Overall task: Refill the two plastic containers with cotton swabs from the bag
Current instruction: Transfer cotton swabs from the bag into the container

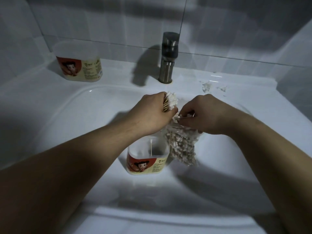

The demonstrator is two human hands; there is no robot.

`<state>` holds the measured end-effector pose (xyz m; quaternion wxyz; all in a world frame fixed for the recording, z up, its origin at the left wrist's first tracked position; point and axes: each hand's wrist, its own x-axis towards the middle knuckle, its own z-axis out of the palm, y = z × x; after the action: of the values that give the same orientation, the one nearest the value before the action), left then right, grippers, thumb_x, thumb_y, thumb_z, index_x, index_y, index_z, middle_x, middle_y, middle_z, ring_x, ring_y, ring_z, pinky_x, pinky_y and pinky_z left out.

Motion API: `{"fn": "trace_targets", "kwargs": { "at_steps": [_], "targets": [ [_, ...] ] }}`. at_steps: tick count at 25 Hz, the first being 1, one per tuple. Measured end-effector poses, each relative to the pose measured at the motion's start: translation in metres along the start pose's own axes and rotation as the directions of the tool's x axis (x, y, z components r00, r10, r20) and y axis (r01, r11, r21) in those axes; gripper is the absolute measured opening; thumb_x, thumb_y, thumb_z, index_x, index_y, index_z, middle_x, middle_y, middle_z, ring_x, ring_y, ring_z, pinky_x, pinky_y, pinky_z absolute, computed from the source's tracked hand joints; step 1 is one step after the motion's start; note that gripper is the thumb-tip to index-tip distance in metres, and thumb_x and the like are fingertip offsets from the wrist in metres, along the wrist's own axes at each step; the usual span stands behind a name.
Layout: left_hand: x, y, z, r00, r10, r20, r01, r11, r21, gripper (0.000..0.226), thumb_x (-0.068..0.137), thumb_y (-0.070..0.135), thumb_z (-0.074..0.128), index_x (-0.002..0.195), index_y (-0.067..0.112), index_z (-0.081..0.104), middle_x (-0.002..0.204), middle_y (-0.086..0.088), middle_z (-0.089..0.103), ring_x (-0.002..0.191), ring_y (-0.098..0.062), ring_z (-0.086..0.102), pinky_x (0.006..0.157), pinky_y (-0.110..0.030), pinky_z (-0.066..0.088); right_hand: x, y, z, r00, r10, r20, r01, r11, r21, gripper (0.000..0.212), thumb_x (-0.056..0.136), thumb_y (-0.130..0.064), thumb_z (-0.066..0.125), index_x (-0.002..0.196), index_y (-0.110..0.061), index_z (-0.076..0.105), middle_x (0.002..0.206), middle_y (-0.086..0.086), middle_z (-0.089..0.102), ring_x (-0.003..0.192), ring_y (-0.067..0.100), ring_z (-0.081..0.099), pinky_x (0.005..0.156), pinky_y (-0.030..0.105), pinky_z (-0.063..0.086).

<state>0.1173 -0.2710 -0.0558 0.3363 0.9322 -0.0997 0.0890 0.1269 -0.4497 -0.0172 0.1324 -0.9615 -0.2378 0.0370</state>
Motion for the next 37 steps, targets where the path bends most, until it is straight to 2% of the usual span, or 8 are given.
{"fn": "trace_targets", "kwargs": {
  "at_steps": [8, 12, 16, 23, 27, 31, 34, 37],
  "targets": [
    [0.001, -0.002, 0.000, 0.999, -0.027, 0.026, 0.027, 1.000, 0.000, 0.023, 0.097, 0.042, 0.059, 0.098, 0.020, 0.064, 0.092, 0.002, 0.071, 0.087, -0.018, 0.066, 0.077, -0.035, 0.053, 0.000, 0.004, -0.008, 0.965, 0.081, -0.248, -0.031, 0.979, 0.202, 0.028, 0.095, -0.030, 0.068, 0.069, -0.020, 0.065, 0.056, 0.000, 0.070, 0.049, 0.009, 0.068, 0.067, 0.037, 0.061],
    [0.000, -0.003, 0.001, 0.998, -0.028, 0.048, 0.027, 1.000, 0.010, 0.021, 0.095, 0.040, 0.061, 0.095, 0.019, 0.063, 0.092, 0.002, 0.069, 0.088, -0.018, 0.064, 0.072, -0.033, 0.050, 0.000, 0.005, -0.004, 0.994, 0.048, -0.099, -0.040, 0.996, 0.074, 0.023, 0.092, -0.034, 0.067, 0.075, -0.018, 0.070, 0.063, -0.002, 0.072, 0.056, 0.006, 0.067, 0.074, 0.035, 0.059],
    [0.000, -0.003, 0.003, 0.999, -0.013, 0.051, 0.012, 1.000, 0.020, 0.020, 0.095, 0.036, 0.061, 0.093, 0.016, 0.061, 0.093, -0.002, 0.068, 0.089, -0.022, 0.063, 0.071, -0.034, 0.048, -0.001, 0.001, 0.001, 0.999, 0.028, 0.039, -0.031, 0.997, 0.074, 0.019, 0.086, -0.041, 0.071, 0.074, -0.025, 0.071, 0.064, -0.009, 0.071, 0.059, 0.001, 0.065, 0.061, 0.025, 0.049],
    [0.001, -0.004, 0.000, 0.998, -0.028, 0.050, 0.027, 1.000, 0.016, 0.019, 0.094, 0.038, 0.059, 0.093, 0.020, 0.062, 0.091, 0.001, 0.068, 0.086, -0.019, 0.064, 0.068, -0.032, 0.048, -0.001, 0.008, -0.010, 0.991, 0.095, -0.090, -0.076, 0.977, 0.198, 0.015, 0.088, -0.027, 0.075, 0.075, -0.019, 0.075, 0.059, -0.005, 0.072, 0.059, 0.006, 0.071, 0.080, 0.036, 0.060],
    [0.001, -0.003, -0.001, 0.999, -0.025, 0.048, 0.024, 1.000, 0.017, 0.022, 0.096, 0.041, 0.059, 0.093, 0.020, 0.063, 0.088, 0.003, 0.069, 0.083, -0.015, 0.064, 0.067, -0.029, 0.048, 0.000, 0.012, -0.012, 0.975, 0.173, -0.138, -0.110, 0.919, 0.378, 0.016, 0.088, -0.017, 0.075, 0.079, -0.003, 0.075, 0.063, 0.006, 0.073, 0.058, 0.018, 0.074, 0.076, 0.044, 0.063],
    [0.001, -0.002, -0.001, 0.997, -0.048, 0.053, 0.048, 0.999, 0.007, 0.022, 0.097, 0.042, 0.061, 0.093, 0.021, 0.064, 0.088, 0.004, 0.069, 0.082, -0.014, 0.063, 0.067, -0.028, 0.047, 0.002, 0.010, -0.009, 0.955, 0.232, -0.187, -0.129, 0.888, 0.440, 0.016, 0.089, -0.017, 0.073, 0.080, -0.003, 0.074, 0.062, 0.008, 0.073, 0.056, 0.018, 0.073, 0.068, 0.032, 0.060],
    [0.000, -0.001, -0.002, 0.997, -0.044, 0.070, 0.045, 0.999, -0.010, 0.022, 0.097, 0.042, 0.061, 0.091, 0.021, 0.064, 0.087, 0.005, 0.069, 0.082, -0.012, 0.063, 0.067, -0.025, 0.047, 0.004, 0.012, -0.010, 0.942, 0.272, -0.197, -0.141, 0.852, 0.505, 0.012, 0.089, -0.014, 0.073, 0.082, -0.004, 0.075, 0.063, 0.011, 0.072, 0.057, 0.022, 0.073, 0.070, 0.036, 0.063],
    [0.001, 0.000, -0.002, 0.993, -0.075, 0.090, 0.081, 0.995, -0.063, 0.021, 0.097, 0.043, 0.061, 0.096, 0.022, 0.066, 0.088, 0.003, 0.072, 0.081, -0.015, 0.068, 0.072, -0.036, 0.057, 0.005, 0.014, -0.010, 0.933, 0.301, -0.196, -0.148, 0.820, 0.553, 0.009, 0.089, -0.011, 0.072, 0.085, -0.004, 0.075, 0.064, 0.013, 0.073, 0.058, 0.023, 0.073, 0.073, 0.040, 0.064]
  ]
}}
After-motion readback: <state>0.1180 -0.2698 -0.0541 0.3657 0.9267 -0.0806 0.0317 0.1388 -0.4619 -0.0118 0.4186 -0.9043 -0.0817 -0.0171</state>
